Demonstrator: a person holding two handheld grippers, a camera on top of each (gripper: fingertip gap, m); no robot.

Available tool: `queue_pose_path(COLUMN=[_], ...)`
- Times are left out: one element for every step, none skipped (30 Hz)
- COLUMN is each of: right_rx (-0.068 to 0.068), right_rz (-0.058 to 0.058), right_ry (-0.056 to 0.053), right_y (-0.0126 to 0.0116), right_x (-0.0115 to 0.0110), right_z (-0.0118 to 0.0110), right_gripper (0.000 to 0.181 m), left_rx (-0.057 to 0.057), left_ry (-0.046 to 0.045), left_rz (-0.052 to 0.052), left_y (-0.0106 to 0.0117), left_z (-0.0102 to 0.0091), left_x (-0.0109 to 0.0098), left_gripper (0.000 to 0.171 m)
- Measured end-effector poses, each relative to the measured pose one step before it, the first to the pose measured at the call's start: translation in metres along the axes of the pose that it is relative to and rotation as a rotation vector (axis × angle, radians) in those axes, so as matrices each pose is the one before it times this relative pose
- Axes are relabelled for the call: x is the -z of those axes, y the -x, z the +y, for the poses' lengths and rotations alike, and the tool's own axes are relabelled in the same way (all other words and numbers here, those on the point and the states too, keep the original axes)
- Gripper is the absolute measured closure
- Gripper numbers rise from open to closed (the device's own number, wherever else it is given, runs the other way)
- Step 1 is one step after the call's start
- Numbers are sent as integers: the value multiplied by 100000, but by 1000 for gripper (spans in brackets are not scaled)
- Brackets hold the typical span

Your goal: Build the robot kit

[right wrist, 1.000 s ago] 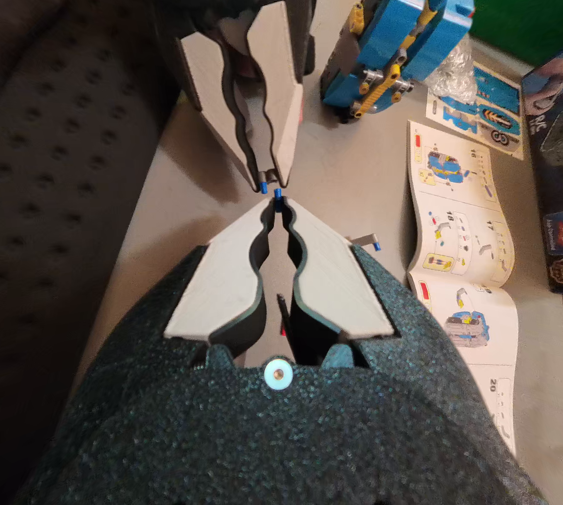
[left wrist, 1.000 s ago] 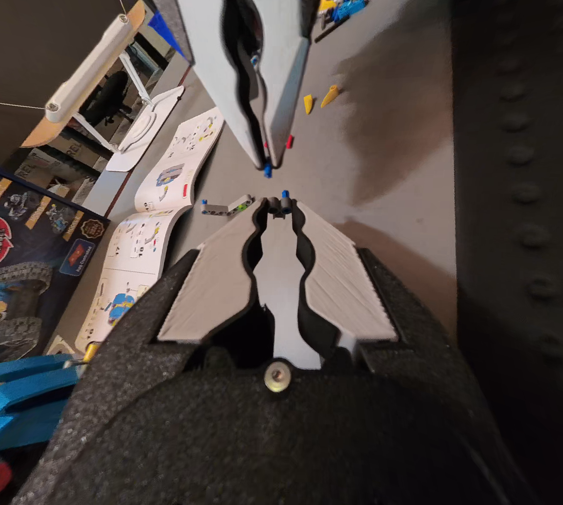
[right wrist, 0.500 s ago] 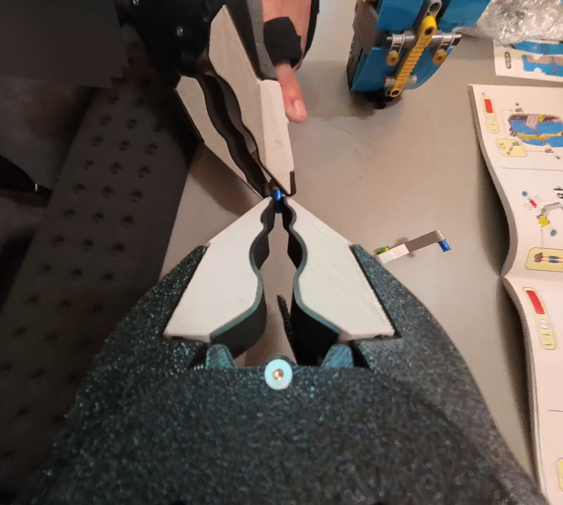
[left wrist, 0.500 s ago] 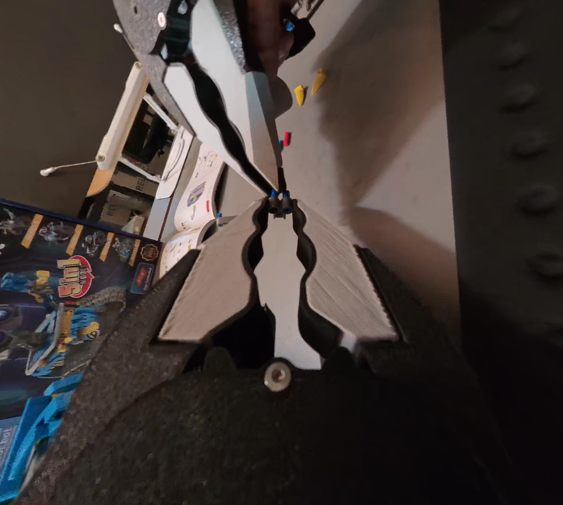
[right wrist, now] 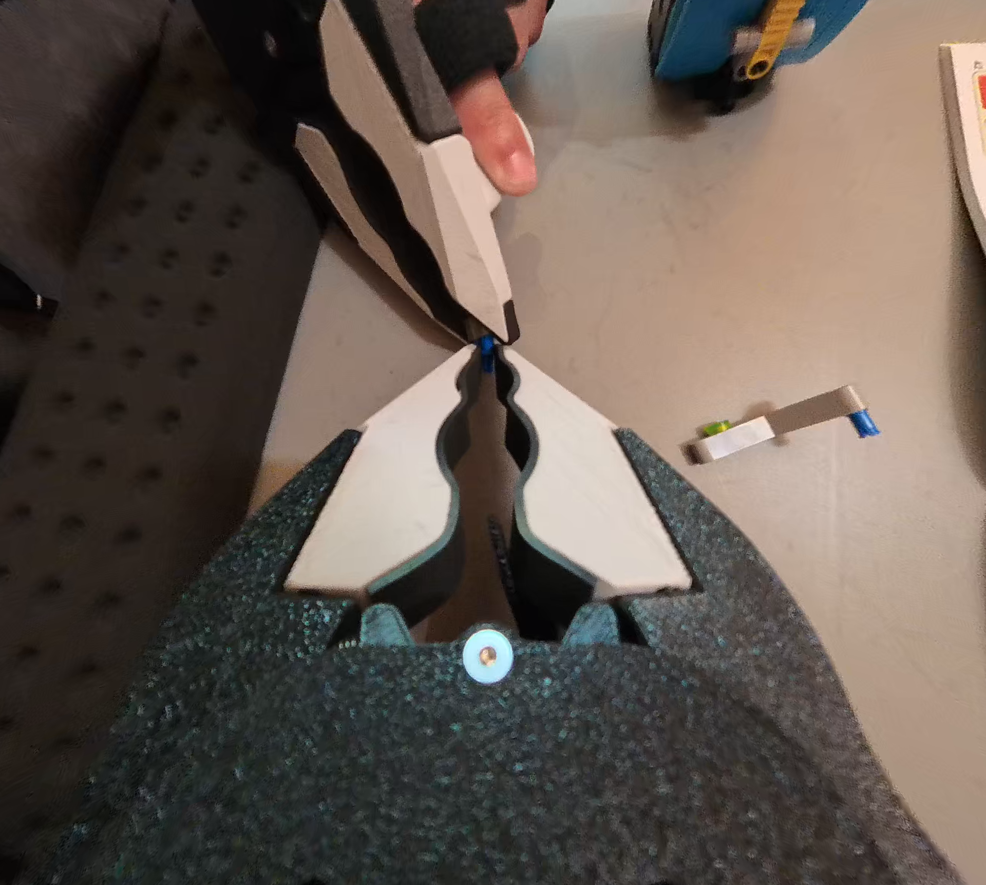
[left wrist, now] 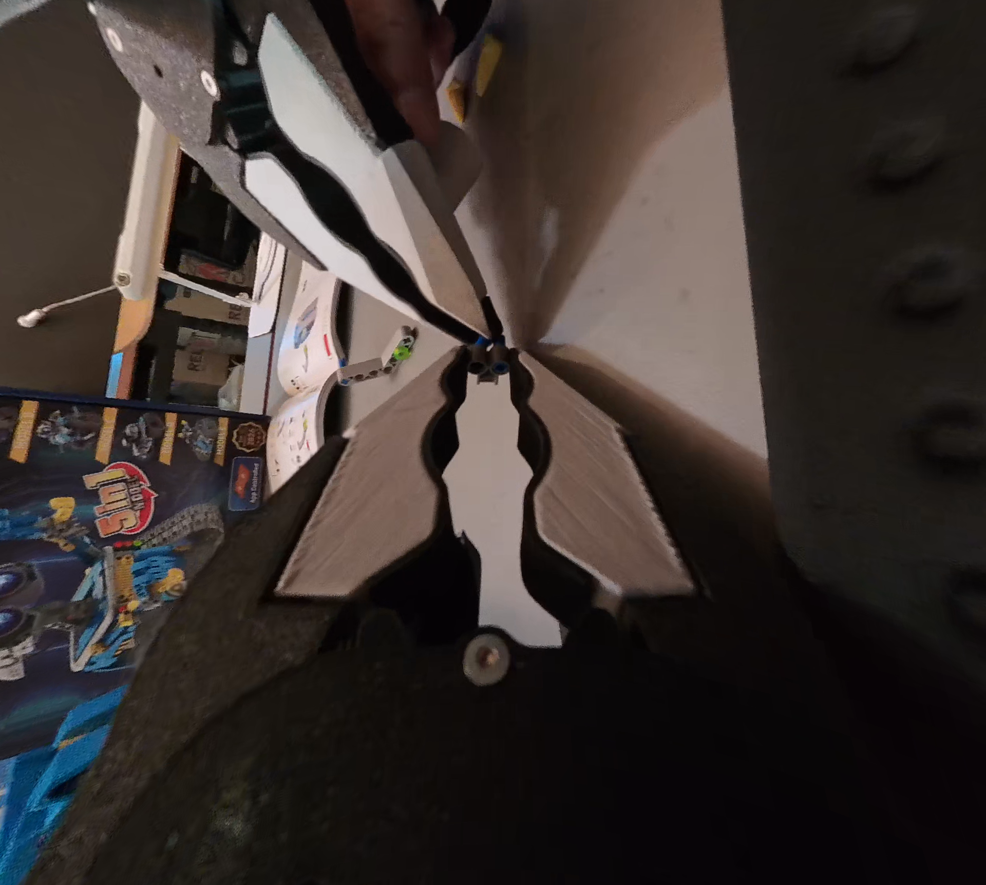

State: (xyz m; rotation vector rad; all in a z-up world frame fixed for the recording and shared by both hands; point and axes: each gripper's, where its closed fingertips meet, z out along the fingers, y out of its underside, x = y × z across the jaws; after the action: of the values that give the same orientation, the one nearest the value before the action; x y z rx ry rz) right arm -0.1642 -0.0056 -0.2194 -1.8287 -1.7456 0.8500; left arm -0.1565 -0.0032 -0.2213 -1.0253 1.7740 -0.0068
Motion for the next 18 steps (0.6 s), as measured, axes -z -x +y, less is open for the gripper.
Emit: queue_pose_path(right_rx=[930,702,529,12,-390,-318,-426,12,80,49,86,423,843,791,914,1002,592,417], right_rz=[711,581,256,-358,-592,-5,800,-309,-373,168,867,1245,409,276,799,1217,1680,808], right_ry=[489,-114,-624,-628,16,2110,2848,64,444,1202,810,962,1115,1329,974,26,-2005,-3981], right_y=[-41,-23,-6,16,11,-85,-195,20,40,-39,-92,-98,78,86,-3,-80,-152,-32], right_x=[11,-23,-12,2,-33,-108,-106,73,122,99,133,148,141,120,165,258,359,423], right_z=[7,13,9,23,110,433,564,109,114,210,126,131,143,204,173,27,-285,-609], right_gripper=[176,176,176,176,175,173,177,181,181,181,181,181,181,181,181,181,181,180], left_rx=[1609,978,208,-201,57,616,1096,1250,1153,1267,1816,2256,2057,1659,1634,1946,2886,4143], left_ry=[-125,16,17,-29,-42,-92,-202,-255,-269,-332,-410,-398,-248,-510,-735,-959,-1716,-2393], left_rz=[914,684,215,-55,38,363,655,708,486,255,424,757,98,-429,-65,33,-44,262], left_y=[-17,-2,5,-6,11,11,4,29,38,69,77,70,185,235,157,155,228,308], left_z=[15,19,7,-7,2,3,24,11,11,8,3,35,21,-47,-100,-143,-269,-368], left_x=[-21,-7,-9,-3,-7,-7,2,-6,1,18,25,30,40,65,72,88,147,211], left_gripper=[156,156,157,156,156,156,156,156,156,156,156,156,156,156,156,156,156,156])
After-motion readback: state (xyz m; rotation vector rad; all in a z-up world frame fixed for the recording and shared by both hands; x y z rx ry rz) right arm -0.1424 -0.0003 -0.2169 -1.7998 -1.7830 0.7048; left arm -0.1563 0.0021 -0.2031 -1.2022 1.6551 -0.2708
